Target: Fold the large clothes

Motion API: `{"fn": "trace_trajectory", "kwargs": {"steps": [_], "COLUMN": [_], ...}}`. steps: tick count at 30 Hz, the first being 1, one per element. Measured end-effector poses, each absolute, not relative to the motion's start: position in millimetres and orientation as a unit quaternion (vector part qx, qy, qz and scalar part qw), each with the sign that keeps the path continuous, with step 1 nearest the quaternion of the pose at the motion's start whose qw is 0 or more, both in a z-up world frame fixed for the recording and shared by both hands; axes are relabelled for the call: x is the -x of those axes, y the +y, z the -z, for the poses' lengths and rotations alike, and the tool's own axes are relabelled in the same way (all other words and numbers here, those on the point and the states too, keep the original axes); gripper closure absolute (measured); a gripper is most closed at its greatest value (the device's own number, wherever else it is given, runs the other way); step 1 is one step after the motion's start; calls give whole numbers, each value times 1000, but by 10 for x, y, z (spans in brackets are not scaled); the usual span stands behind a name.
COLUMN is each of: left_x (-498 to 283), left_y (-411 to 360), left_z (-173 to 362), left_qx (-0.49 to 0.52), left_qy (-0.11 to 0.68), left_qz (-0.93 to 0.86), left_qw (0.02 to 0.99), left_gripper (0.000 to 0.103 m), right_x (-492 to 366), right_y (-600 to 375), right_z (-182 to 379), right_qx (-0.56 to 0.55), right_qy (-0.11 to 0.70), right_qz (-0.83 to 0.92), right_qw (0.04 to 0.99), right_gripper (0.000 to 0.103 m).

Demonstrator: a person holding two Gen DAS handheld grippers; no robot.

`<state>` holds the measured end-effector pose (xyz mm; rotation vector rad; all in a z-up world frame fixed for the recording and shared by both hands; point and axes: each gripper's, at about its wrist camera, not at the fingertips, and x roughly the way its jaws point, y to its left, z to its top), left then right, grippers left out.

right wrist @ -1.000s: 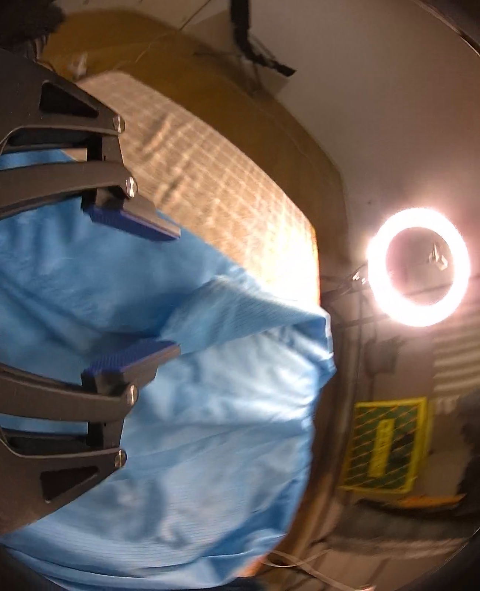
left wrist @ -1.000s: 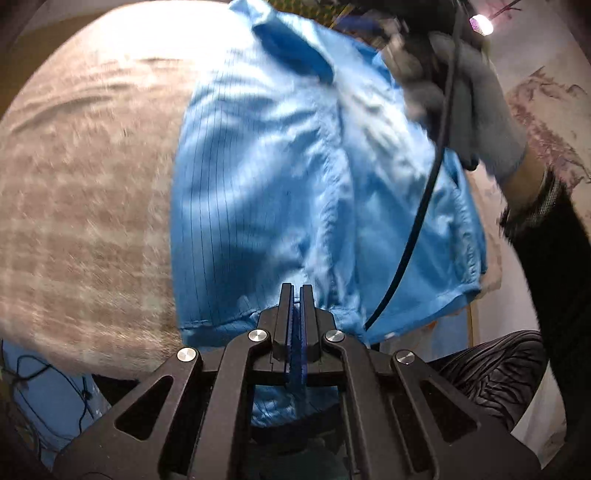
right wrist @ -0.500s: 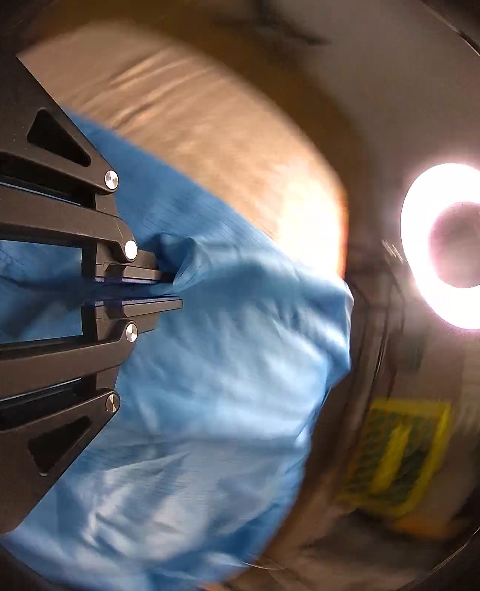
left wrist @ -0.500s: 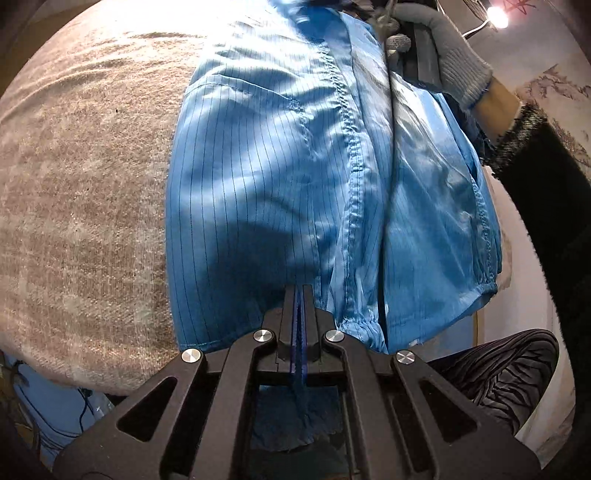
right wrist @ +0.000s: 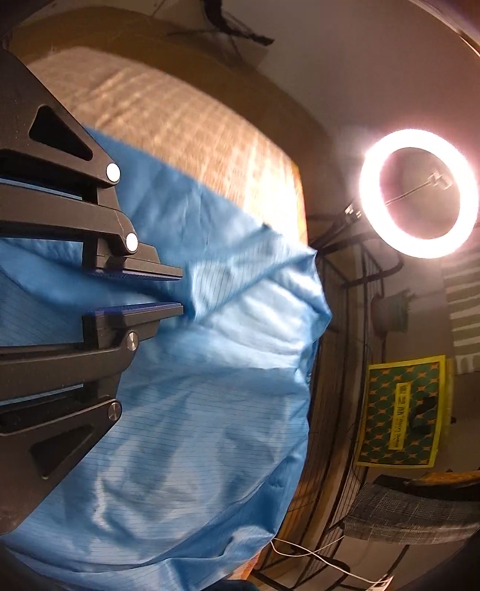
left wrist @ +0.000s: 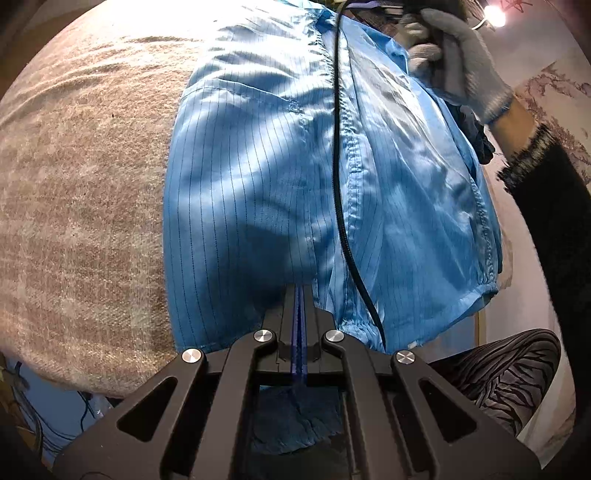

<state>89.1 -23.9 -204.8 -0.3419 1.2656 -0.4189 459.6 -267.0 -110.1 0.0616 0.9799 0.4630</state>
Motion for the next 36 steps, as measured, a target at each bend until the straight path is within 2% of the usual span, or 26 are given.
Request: {"fn": "trace_trajectory", "kwargs": {"steps": [5,12,20,24,32,33,34,36], "left_x": [-836,-694,-535,-541,-651,-658,-667,-686], "left_y": [-214,-251,-307,-346,-642,-682,-734,-821], "left_z": [2070,2037,1637,1433,1237,1219,1196,1166], "left_qx": [172,170,138,128,121,120,116,112], "left_qy": [582,572,522,494,476,475,472,470], "left_qz": [206,215,226,231,255,258,262,269], "left_qw": [768,773,811,829,833,833,833,833], "left_gripper": [103,103,103,103,103,103,103,103], "right_x": [-4338,-3733,-2693,-2223,-1797,-1777,-1756,-1704], "right_y": [-2897,-3400,-4031,-4458,-5427,-5513,-5640,-5841], "right_z": [779,264,-76,-76,237,282,348,482], "right_qx": [-60,-113,-126,-137,-186,-186,-187,-190], "right_qy": [450,417,391,383,392,396,404,419], "right_qz": [-225,-233,-233,-203,-78,-64,-43,-19], "right_qw": [862,871,881,891,897,897,894,888], "right_gripper": [76,74,71,64,63,60,51,44]}}
